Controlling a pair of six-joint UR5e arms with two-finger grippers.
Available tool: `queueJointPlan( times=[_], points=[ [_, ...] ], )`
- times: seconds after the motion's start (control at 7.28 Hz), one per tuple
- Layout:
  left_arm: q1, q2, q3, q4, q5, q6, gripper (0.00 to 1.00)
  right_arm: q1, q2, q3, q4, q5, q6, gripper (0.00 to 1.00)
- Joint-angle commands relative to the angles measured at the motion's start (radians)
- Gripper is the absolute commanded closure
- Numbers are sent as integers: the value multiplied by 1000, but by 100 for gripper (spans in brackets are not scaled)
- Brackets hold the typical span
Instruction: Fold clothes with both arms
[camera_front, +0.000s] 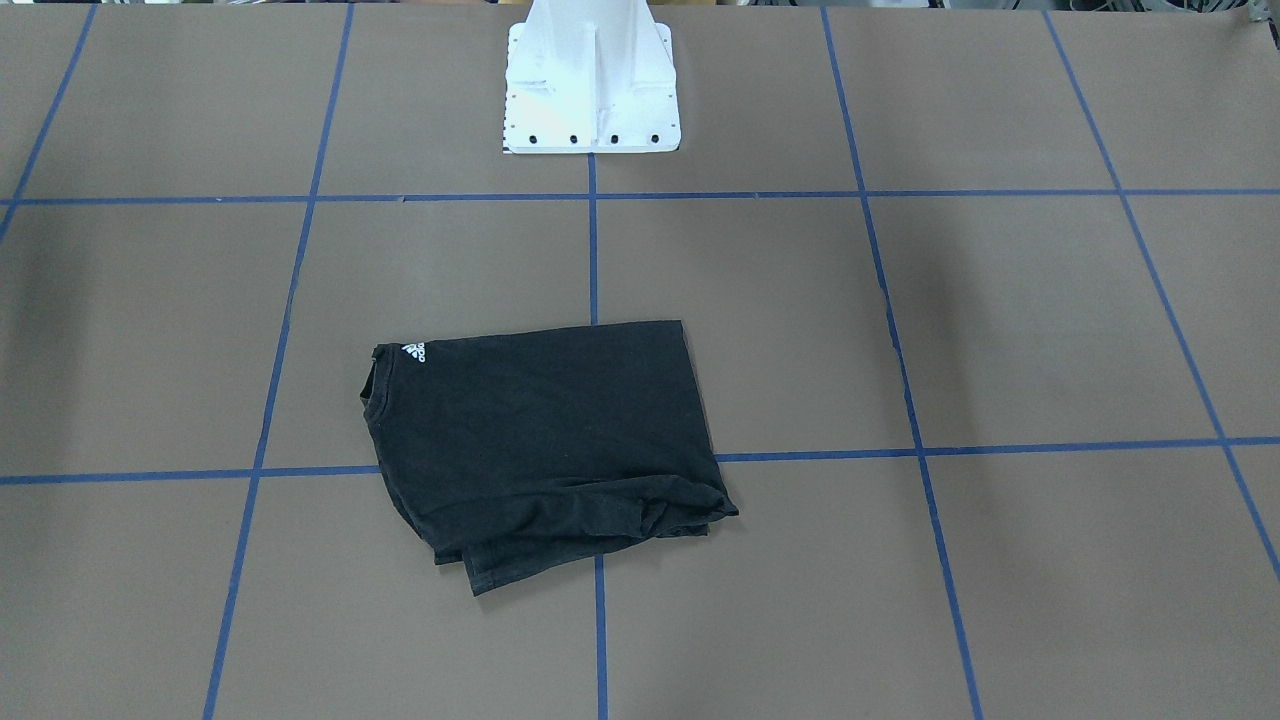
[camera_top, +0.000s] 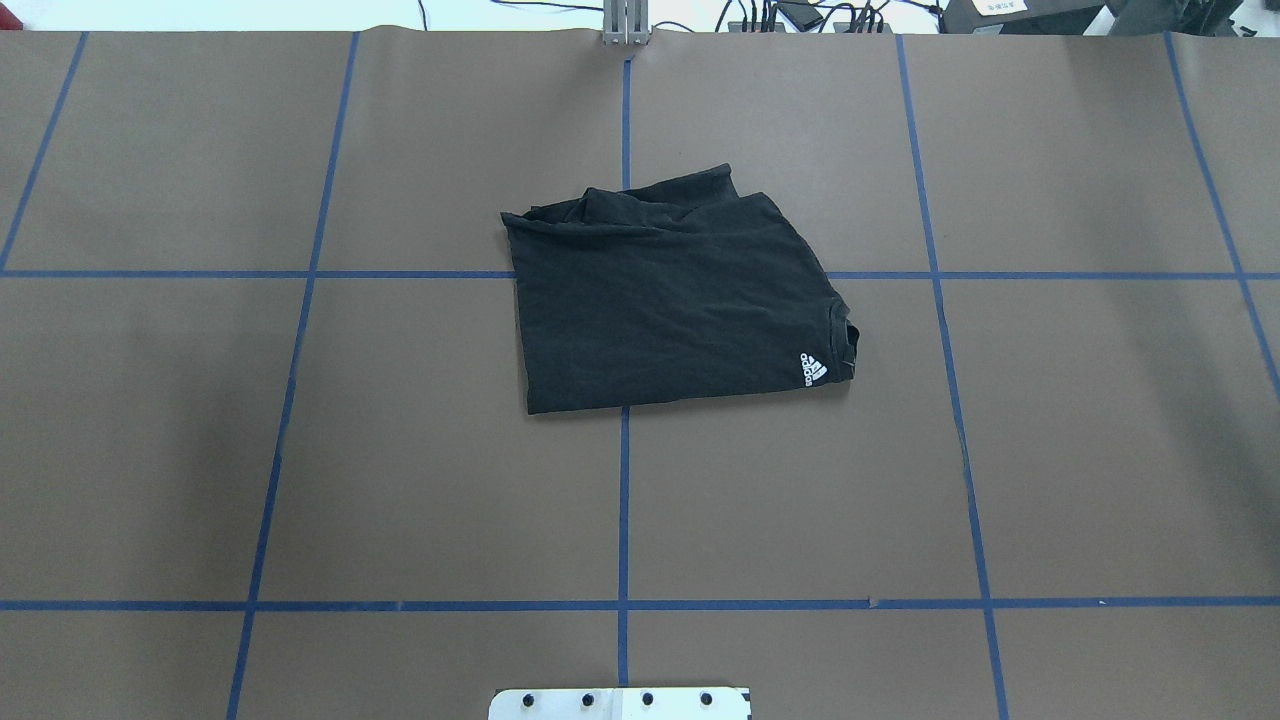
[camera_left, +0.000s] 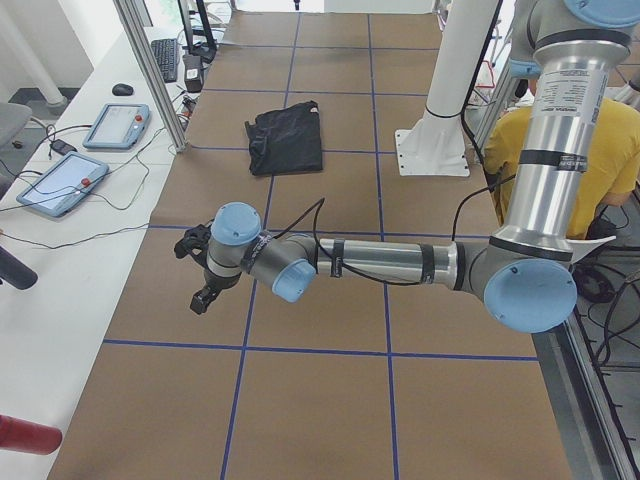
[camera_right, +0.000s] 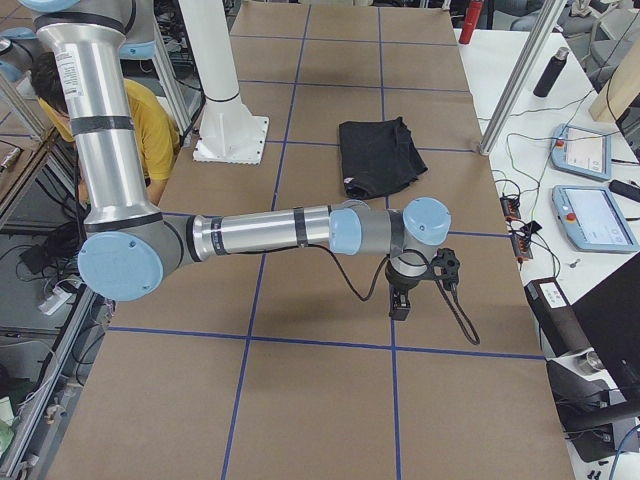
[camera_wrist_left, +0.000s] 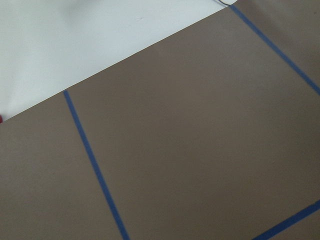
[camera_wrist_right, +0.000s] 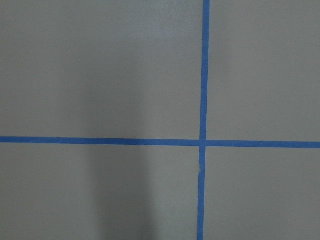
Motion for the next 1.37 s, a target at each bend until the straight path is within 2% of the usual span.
queueJointPlan(
  times=[0.0,0.14,0.41,1.24],
  points=[
    [-16,6,-21,77,-50,12,1,4,-43,34,0,2,-11,0],
    [-24,68,-42,73,-50,7,1,-2,-37,38,0,-6,-11,0],
    [-26,92,-79,56,-59,3,1,-2,-37,34,0,-3,-8,0],
    [-26,92,-104,62,-59,2,1,-22,-62,107,-1,-1,1,0]
  ],
)
